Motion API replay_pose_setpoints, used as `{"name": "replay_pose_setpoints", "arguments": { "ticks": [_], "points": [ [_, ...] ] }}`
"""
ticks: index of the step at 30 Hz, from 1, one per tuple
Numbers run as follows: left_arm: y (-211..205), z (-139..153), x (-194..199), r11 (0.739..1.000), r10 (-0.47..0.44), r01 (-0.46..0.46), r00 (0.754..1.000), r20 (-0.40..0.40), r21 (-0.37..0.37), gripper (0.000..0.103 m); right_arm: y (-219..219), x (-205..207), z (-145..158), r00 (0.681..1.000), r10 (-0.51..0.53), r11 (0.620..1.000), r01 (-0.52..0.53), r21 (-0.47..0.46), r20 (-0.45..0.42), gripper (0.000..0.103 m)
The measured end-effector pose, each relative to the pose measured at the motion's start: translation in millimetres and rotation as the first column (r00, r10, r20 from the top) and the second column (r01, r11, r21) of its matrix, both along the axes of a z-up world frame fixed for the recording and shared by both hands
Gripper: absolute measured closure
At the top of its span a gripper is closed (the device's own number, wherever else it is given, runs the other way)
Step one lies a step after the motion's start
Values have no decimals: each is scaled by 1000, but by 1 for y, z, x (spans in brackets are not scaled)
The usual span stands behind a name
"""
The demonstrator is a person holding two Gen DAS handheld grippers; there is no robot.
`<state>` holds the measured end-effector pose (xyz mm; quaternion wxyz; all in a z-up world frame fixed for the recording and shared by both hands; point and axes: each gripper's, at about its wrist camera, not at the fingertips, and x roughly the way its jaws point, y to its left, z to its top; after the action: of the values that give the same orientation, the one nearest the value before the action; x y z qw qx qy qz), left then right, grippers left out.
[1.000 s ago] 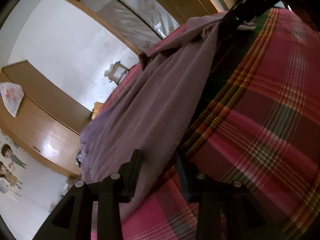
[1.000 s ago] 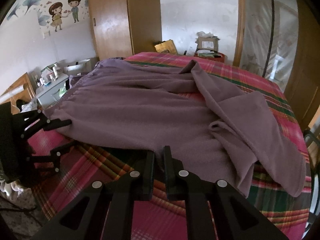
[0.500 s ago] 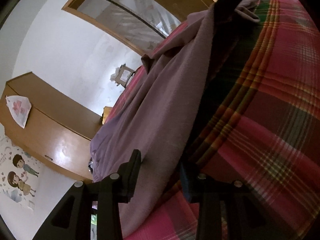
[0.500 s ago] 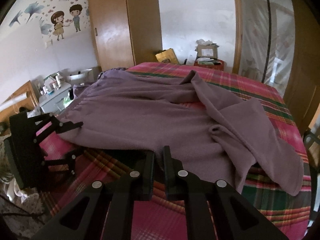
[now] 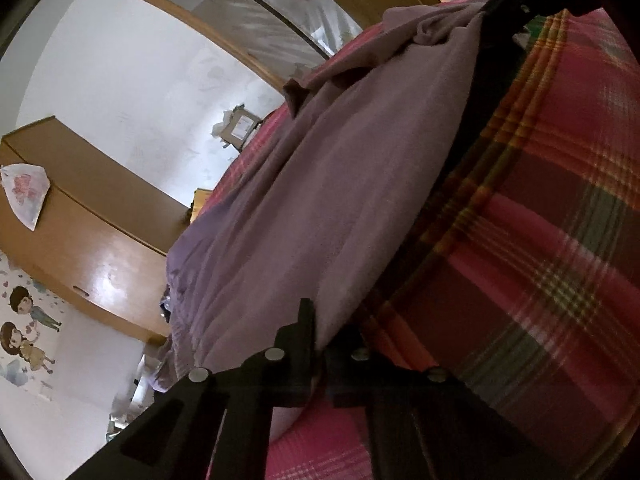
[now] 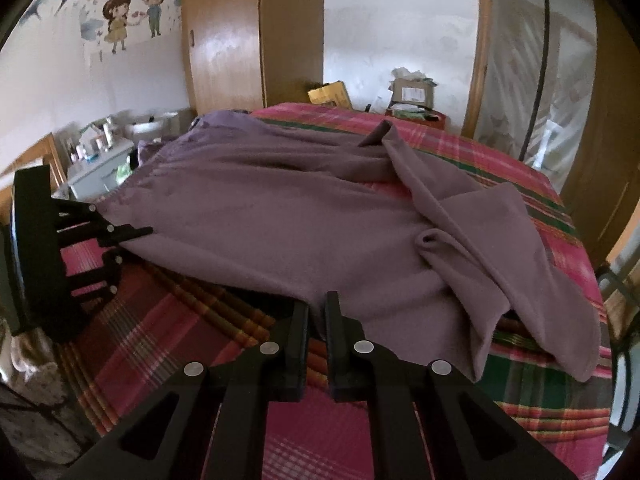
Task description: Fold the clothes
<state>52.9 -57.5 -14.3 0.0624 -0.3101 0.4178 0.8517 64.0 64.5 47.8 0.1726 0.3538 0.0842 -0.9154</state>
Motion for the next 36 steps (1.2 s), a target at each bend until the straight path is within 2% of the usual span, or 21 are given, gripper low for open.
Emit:
{"name": "replay_pose_setpoints", "arguments": {
  "ticks": [4,7,19,22,25,29,30,31,32,34,36],
  "points": [
    [-8,7,2,998,0,-1,1000,13,70,101,-6,4,-3,1000,3,999,-3,34,6,96],
    [-13,9,7,996,-13,11,1000,21,93,101,-9,9,-5,1000,6,998,-7,57,9,96],
    [-26,7,23,993,-60,56,997,40,103,101,-23,35,-11,1000,8,994,-10,110,24,97],
    [-27,3,28,993,-73,68,996,47,92,101,-26,41,-13,999,23,995,-27,100,41,100],
    [-28,2,33,994,-81,78,996,42,81,101,-29,46,-20,998,19,991,-26,134,51,100],
    [-30,6,34,992,-78,74,996,34,100,101,-33,47,-21,999,22,990,-28,141,42,100],
    [-30,7,34,992,-77,74,997,31,102,101,-34,47,-20,999,26,988,-30,148,32,98],
    [-30,7,34,992,-76,73,997,29,104,101,-36,48,-19,999,29,987,-33,156,23,93],
    [-30,8,34,992,-76,72,997,30,106,101,-37,47,-19,999,35,986,-37,162,16,82],
    [-30,10,33,991,-71,67,997,31,117,101,-40,44,-21,999,43,982,-41,186,-2,73],
    [-31,13,33,989,-65,60,997,31,135,101,-44,40,-23,999,48,976,-43,214,-17,69]
  ]
}}
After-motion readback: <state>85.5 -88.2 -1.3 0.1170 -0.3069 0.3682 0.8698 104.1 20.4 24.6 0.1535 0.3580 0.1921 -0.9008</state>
